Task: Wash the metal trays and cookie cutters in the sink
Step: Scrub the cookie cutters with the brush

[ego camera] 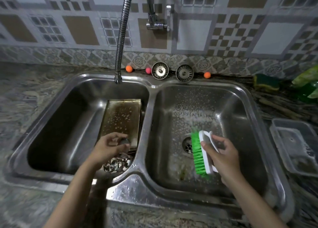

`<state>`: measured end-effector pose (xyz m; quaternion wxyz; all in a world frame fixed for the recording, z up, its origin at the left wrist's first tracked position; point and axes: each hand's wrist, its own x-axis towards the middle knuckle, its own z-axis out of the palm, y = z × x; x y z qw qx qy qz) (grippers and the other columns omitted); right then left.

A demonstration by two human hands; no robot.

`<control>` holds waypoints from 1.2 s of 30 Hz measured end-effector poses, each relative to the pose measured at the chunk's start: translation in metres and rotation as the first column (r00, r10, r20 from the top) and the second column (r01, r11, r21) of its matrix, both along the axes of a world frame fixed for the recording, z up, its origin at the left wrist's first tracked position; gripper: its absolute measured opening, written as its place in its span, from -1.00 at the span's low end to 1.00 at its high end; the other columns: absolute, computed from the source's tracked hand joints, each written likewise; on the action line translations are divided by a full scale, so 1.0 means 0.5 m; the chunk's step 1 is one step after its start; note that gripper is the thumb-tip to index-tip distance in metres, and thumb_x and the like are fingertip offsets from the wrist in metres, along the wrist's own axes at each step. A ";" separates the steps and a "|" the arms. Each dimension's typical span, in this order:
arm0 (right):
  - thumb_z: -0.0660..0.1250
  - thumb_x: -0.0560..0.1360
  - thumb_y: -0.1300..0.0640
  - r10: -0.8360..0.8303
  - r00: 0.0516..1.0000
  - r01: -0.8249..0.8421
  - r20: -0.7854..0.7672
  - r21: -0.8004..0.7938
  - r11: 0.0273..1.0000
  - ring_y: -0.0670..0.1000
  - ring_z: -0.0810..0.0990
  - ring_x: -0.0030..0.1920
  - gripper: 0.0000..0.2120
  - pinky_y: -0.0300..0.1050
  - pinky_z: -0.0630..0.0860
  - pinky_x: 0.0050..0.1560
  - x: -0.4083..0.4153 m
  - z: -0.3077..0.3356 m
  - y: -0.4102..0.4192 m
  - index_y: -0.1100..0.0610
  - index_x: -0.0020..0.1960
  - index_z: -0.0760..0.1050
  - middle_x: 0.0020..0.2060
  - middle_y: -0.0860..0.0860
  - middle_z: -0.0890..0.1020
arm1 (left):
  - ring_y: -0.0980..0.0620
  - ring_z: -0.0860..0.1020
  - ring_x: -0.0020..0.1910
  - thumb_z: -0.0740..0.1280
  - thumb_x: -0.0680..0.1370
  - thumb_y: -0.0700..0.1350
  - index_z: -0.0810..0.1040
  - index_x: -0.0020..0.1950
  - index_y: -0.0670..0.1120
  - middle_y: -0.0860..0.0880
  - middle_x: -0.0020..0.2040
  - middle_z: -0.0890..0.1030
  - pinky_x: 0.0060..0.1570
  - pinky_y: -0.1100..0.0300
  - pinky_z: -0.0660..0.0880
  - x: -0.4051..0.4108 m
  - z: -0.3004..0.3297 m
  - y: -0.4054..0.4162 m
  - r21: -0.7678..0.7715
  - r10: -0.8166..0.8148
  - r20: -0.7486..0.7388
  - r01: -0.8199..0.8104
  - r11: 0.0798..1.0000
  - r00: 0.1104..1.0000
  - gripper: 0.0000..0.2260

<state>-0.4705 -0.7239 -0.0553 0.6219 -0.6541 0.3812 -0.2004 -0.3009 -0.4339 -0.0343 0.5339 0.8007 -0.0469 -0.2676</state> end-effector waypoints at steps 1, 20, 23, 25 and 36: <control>0.57 0.31 0.18 0.008 1.000 -0.008 -0.010 -0.006 1.000 0.02 0.66 -0.09 -0.66 0.16 0.59 0.05 -0.003 -0.005 0.003 0.01 0.01 0.55 -0.12 -0.01 0.66 | 0.00 0.63 -0.19 0.50 0.40 -0.25 0.61 0.02 -0.04 -0.07 -0.06 0.63 -0.24 0.21 0.55 0.013 -0.026 0.015 0.136 -0.051 0.026 0.047 0.990 0.998 -0.75; 0.58 0.31 0.14 0.019 1.000 -0.019 -0.003 -0.083 0.996 0.06 0.66 -0.03 -0.68 0.10 0.59 0.06 -0.033 -0.010 0.051 -0.05 -0.03 0.54 -0.02 0.07 0.67 | -0.06 0.30 0.42 0.28 0.54 0.11 0.26 0.47 -0.04 -0.06 0.45 0.28 0.39 0.03 0.29 -0.064 -0.021 -0.055 0.413 -0.339 0.448 0.145 0.899 0.827 -0.45; 0.57 0.31 0.15 -0.009 1.000 0.011 0.010 -0.147 0.989 -0.07 0.65 -0.05 -0.69 -0.06 0.59 0.01 -0.064 0.011 0.058 -0.01 -0.02 0.55 -0.03 0.01 0.66 | -0.04 -0.09 0.55 0.20 0.56 0.18 0.00 0.56 -0.04 -0.02 0.57 -0.07 0.47 -0.06 -0.10 -0.107 -0.027 -0.080 0.553 -0.532 0.405 0.265 0.790 0.743 -0.32; 0.56 0.33 0.18 -0.031 1.000 0.031 0.002 -0.212 0.977 -0.26 0.59 -0.14 -0.70 -0.34 0.50 -0.13 -0.092 0.032 0.060 0.06 0.00 0.55 -0.07 -0.08 0.64 | -0.06 -0.21 0.54 0.13 0.57 0.22 -0.14 0.57 -0.11 -0.08 0.56 -0.23 0.47 -0.05 -0.16 -0.125 -0.048 -0.088 0.657 -0.621 0.362 0.282 0.699 0.696 -0.26; 0.52 0.37 0.02 -0.097 0.951 -0.059 -0.293 -0.481 0.875 0.05 0.53 -0.08 -0.69 -0.04 0.47 -0.12 -0.299 0.110 -0.021 -0.01 0.05 0.51 -0.04 -0.02 0.55 | -0.09 -0.19 0.54 0.09 0.60 0.18 -0.16 0.55 -0.19 -0.14 0.55 -0.25 0.48 -0.04 -0.10 -0.137 -0.074 -0.084 0.671 -0.627 0.372 0.269 0.691 0.684 -0.28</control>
